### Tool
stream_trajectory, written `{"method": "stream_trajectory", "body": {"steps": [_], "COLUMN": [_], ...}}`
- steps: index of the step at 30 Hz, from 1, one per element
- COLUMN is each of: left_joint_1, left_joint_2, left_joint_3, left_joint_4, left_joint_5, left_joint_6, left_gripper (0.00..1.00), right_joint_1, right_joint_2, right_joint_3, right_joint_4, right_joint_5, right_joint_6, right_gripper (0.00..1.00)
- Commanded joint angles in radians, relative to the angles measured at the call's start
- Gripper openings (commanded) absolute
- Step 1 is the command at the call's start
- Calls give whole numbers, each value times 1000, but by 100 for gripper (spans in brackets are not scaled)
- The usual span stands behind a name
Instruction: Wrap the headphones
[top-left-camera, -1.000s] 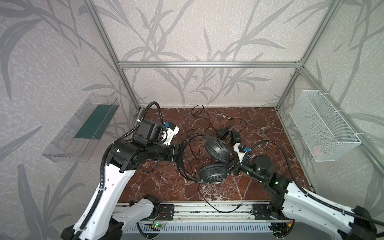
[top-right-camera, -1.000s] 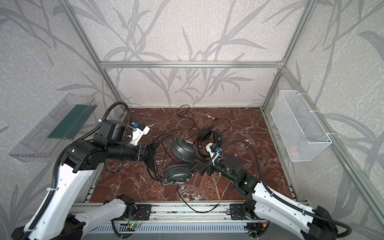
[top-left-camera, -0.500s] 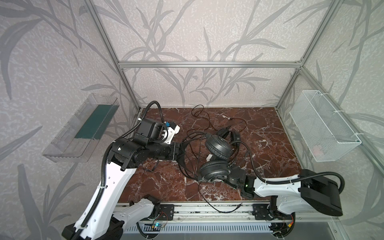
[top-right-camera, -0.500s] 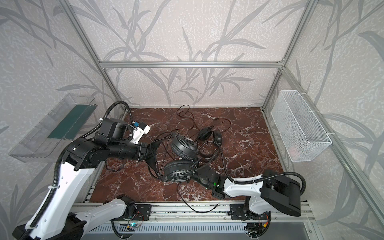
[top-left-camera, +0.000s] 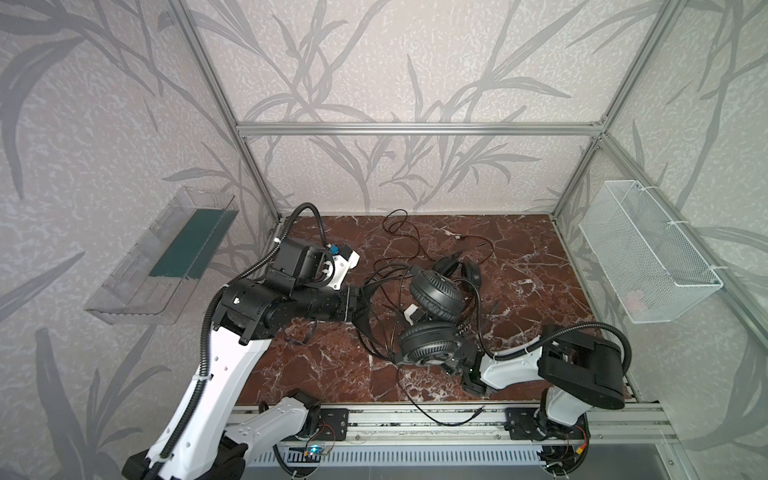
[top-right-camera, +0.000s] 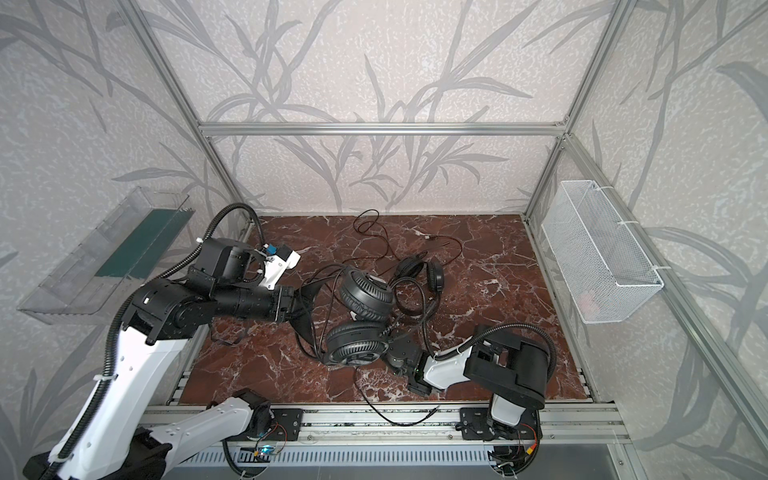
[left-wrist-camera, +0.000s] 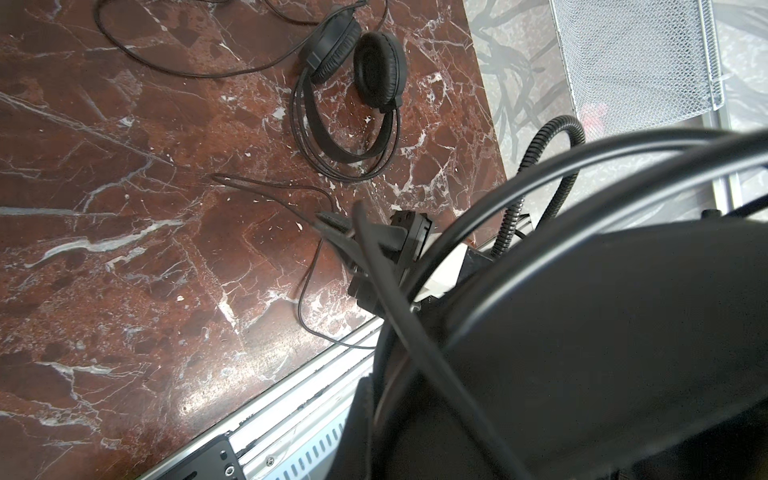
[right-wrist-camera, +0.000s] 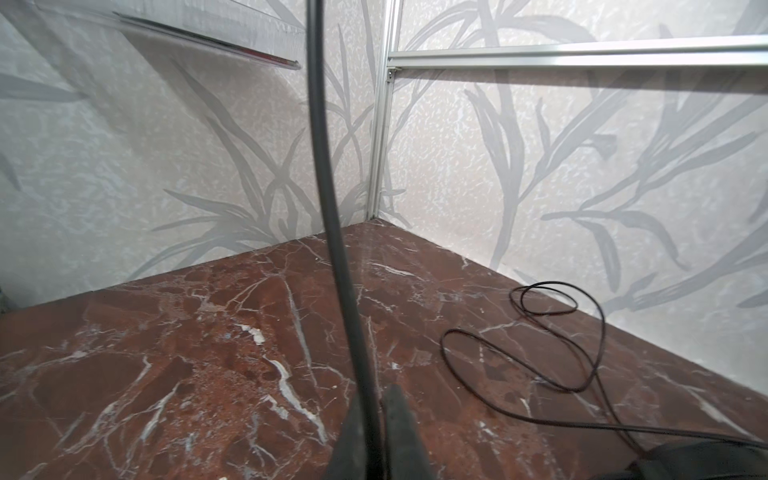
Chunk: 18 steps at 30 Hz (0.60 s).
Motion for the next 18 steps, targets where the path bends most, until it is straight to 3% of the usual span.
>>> {"method": "stream_trajectory", "body": {"steps": [1,18], "left_joint_1": [-2,-8], "left_joint_2": [-34,-75], "left_joint_3": [-20,-82], "left_joint_4": [47,38], "left_joint_5": [88,131], "left_joint_6": [1,28], "left_gripper": [0,0], "right_joint_1": [-60,-371], "right_joint_2": [-87,-372], "right_joint_3": [14,24], "right_joint_4": [57,-127], "right_joint_5": [42,-26], "right_joint_6": [-48,84], "right_gripper": [0,0]}}
